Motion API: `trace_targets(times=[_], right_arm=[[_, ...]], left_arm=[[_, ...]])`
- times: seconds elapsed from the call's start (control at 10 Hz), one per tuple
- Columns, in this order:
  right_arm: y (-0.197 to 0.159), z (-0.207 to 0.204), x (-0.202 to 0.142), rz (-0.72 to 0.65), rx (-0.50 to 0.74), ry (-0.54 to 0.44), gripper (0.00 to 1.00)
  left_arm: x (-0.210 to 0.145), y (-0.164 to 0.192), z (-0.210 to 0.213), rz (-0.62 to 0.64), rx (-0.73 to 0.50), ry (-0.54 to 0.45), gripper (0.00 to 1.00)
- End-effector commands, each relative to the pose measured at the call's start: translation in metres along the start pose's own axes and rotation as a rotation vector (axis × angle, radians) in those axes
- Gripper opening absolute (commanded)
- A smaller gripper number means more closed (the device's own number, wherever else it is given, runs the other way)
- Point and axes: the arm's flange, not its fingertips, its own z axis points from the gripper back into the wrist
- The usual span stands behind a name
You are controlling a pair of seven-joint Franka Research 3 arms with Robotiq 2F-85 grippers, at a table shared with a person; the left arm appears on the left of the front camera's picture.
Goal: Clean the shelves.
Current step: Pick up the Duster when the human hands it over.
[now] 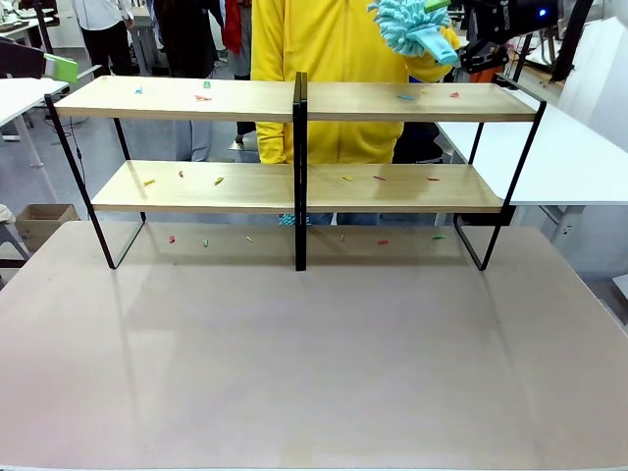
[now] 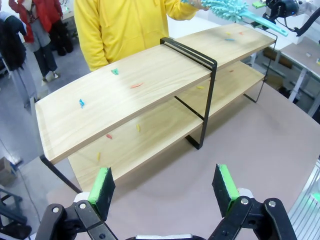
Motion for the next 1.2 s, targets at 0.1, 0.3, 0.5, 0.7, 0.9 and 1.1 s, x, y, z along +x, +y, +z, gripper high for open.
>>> trace_targets(times=[0.1, 0.3, 0.5, 0.7, 0.9, 1.1], right_arm=[[0.003, 0.0, -0.002, -0.011, 0.002, 0.02, 0.38], [0.003, 0.001, -0.002, -0.019, 0.004, 0.028, 0.0], [0.003, 0.001, -0.002, -0.021, 0.0, 0.028, 0.0], [0.004, 0.003, -0.003, -0.019, -0.003, 0.027, 0.0], [0.003, 0.006, -0.005, -0.023, -0.003, 0.023, 0.0], [0.021, 0.052, -0.026, 0.044, 0.034, 0.032, 0.0]], left_arm=[[-0.001, 0.0, 0.0, -0.01, 0.0, 0.002, 1.0], [-0.001, 0.0, 0.0, -0.01, 0.0, 0.002, 1.0], [-0.001, 0.0, 0.0, -0.01, 0.0, 0.002, 1.0], [-0.001, 0.0, 0.0, -0.01, 0.0, 0.002, 1.0], [-0.001, 0.0, 0.0, -0.01, 0.0, 0.002, 1.0], [-0.001, 0.0, 0.0, -0.01, 0.0, 0.002, 1.0]])
